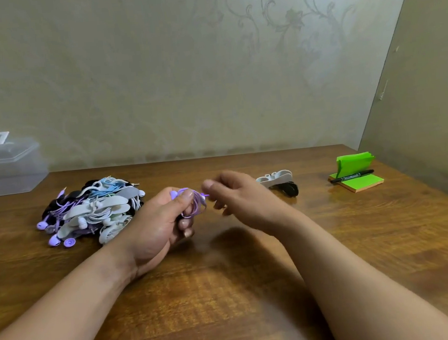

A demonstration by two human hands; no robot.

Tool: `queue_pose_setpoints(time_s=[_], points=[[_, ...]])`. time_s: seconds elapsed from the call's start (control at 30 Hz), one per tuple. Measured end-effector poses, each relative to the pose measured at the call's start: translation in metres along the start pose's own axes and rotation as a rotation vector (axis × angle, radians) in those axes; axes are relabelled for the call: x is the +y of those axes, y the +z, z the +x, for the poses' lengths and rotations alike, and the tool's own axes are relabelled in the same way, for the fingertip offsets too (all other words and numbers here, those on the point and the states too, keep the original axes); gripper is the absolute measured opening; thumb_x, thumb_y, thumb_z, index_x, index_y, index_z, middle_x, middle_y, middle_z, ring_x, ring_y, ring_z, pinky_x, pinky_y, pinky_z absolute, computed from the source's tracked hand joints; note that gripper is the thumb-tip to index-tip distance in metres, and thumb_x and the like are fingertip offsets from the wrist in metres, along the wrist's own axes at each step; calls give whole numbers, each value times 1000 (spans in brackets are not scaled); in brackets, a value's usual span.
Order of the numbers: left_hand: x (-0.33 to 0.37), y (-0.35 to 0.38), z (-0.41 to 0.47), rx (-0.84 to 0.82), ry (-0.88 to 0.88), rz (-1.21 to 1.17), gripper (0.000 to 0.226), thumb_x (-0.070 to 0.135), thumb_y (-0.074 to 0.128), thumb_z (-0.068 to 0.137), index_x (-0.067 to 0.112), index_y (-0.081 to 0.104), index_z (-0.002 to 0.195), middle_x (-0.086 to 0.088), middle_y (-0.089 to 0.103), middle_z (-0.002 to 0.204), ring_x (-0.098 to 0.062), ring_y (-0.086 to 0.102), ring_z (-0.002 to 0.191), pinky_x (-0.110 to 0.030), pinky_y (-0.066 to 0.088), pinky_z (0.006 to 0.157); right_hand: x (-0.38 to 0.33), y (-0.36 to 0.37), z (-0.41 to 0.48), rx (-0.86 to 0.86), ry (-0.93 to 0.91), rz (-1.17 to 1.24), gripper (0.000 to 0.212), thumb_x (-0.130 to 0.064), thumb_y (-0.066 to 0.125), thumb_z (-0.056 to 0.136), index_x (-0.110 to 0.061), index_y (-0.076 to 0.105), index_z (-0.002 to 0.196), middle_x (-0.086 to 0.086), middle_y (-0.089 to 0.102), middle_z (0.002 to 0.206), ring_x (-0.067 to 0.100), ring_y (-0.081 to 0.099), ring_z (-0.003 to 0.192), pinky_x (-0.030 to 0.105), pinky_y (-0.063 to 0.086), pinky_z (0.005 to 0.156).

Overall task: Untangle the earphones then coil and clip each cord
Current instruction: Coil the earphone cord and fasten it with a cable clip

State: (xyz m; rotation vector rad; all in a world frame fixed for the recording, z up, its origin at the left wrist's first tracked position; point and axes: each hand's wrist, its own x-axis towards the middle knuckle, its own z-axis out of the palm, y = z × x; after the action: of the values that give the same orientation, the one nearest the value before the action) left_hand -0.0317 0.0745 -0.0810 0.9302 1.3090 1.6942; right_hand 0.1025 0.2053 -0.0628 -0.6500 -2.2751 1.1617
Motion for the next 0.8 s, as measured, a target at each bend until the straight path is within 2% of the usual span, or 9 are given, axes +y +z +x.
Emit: queue_pose_setpoints(time_s=[0.07, 0.13, 0.2, 0.3, 0.43, 0.5, 0.57, 0.67, 0.8], points=[[0, 0, 1, 12, -1, -10, 15, 23, 53, 106, 9, 49, 100, 0, 48, 76, -12, 38, 59, -28, 38, 57, 20, -23, 16, 252, 37, -127, 25, -33, 57, 105, -13, 71, 101, 7, 74, 97, 22, 69, 90, 41, 54, 84], [-1, 1, 2, 2, 0, -16, 15, 23, 52, 106, 10, 49, 100, 0, 49, 76, -12, 38, 60, -29, 38, 58, 41, -49, 27, 487, 134, -236, 22, -23, 53, 104, -15, 73, 109, 6, 74, 108, 27, 67, 105, 38, 52, 89], [-2, 1, 2, -12, 0, -2, 14, 23, 52, 107, 11, 49, 101, 0, 49, 78, -12, 38, 61, -30, 37, 59, 54, -70, 33, 547, 265, -385, 31, -19, 48, 104, -18, 69, 127, 9, 70, 128, 31, 60, 122, 41, 49, 100], [-4, 2, 2, -38, -2, 7, 14, 23, 51, 107, 11, 48, 101, -1, 48, 80, -12, 38, 61, -30, 38, 60, 63, -84, 34, 355, 402, -786, 38, -24, 43, 107, -24, 60, 141, 8, 56, 146, 33, 43, 137, 48, 35, 108], [-2, 1, 3, -62, -11, -22, 14, 23, 52, 107, 10, 51, 102, -1, 49, 80, -13, 38, 61, -30, 38, 60, 54, -83, 36, 220, 223, -1033, 26, -40, 51, 106, -34, 70, 123, -1, 61, 132, 25, 44, 129, 46, 32, 102], [-1, 2, 2, -62, -28, -57, 14, 23, 54, 106, 10, 50, 102, -1, 50, 79, -13, 39, 61, -30, 38, 60, 51, -79, 36, 166, 149, -1083, 26, -47, 52, 105, -36, 69, 121, -6, 65, 128, 23, 45, 128, 46, 31, 103], [2, 2, 2, -60, -41, -112, 13, 22, 55, 104, 11, 49, 101, -1, 50, 77, -14, 39, 61, -30, 38, 59, 51, -73, 33, 98, 100, -1116, 33, -50, 47, 106, -37, 64, 131, -10, 67, 131, 21, 44, 132, 46, 29, 106], [6, 0, 1, -68, -50, -167, 15, 22, 55, 105, 12, 47, 97, -1, 49, 76, -15, 39, 61, -29, 39, 57, 50, -68, 23, -9, 25, -1135, 38, -51, 36, 110, -39, 61, 135, -13, 65, 135, 19, 44, 130, 44, 33, 100], [7, -4, 0, -64, -46, -185, 13, 21, 54, 105, 13, 46, 100, -1, 49, 75, -15, 39, 60, -28, 39, 56, 36, -66, 15, -169, 63, -1108, 39, -56, 37, 109, -39, 58, 137, -12, 62, 135, 18, 51, 127, 43, 36, 99]])
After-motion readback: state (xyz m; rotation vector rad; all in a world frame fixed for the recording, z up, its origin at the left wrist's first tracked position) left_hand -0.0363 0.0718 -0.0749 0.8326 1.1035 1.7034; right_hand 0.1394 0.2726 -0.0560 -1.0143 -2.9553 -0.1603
